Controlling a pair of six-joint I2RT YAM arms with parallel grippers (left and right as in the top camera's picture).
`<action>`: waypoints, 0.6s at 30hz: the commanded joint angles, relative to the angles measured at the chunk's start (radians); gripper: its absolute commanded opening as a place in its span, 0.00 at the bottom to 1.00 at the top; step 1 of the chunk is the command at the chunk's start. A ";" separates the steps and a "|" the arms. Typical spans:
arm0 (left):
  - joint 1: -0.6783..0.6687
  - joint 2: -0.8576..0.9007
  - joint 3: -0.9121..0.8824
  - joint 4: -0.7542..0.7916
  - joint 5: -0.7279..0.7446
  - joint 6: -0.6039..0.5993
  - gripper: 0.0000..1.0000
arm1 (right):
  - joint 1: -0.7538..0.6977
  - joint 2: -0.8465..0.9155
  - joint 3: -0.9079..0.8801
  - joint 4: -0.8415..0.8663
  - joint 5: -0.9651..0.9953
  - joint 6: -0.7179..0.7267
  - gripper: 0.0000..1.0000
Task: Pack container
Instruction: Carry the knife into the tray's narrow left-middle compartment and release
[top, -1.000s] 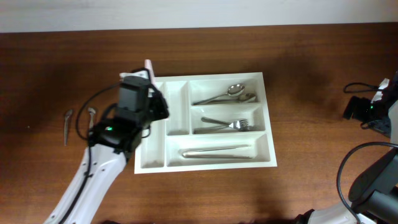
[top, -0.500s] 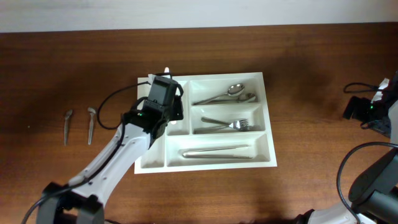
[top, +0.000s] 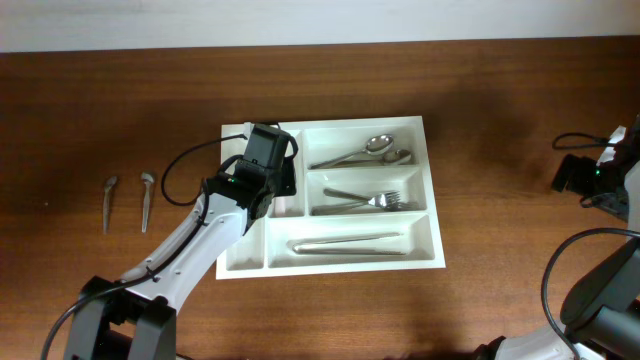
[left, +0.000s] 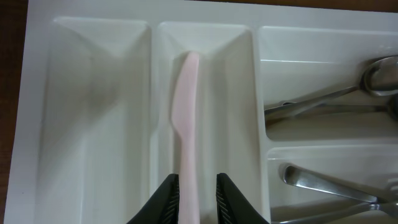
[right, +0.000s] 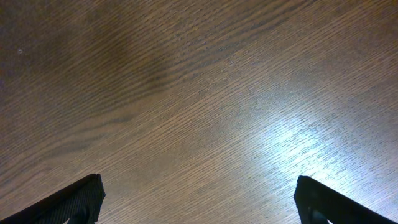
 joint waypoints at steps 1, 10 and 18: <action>-0.003 0.008 0.011 0.005 0.008 0.013 0.23 | -0.005 -0.002 -0.005 0.000 0.005 0.009 0.99; 0.005 -0.014 0.045 0.054 0.000 0.024 0.73 | -0.005 -0.002 -0.005 0.000 0.005 0.009 0.99; 0.095 -0.151 0.144 -0.003 -0.073 0.094 0.99 | -0.005 -0.002 -0.005 0.000 0.005 0.009 0.99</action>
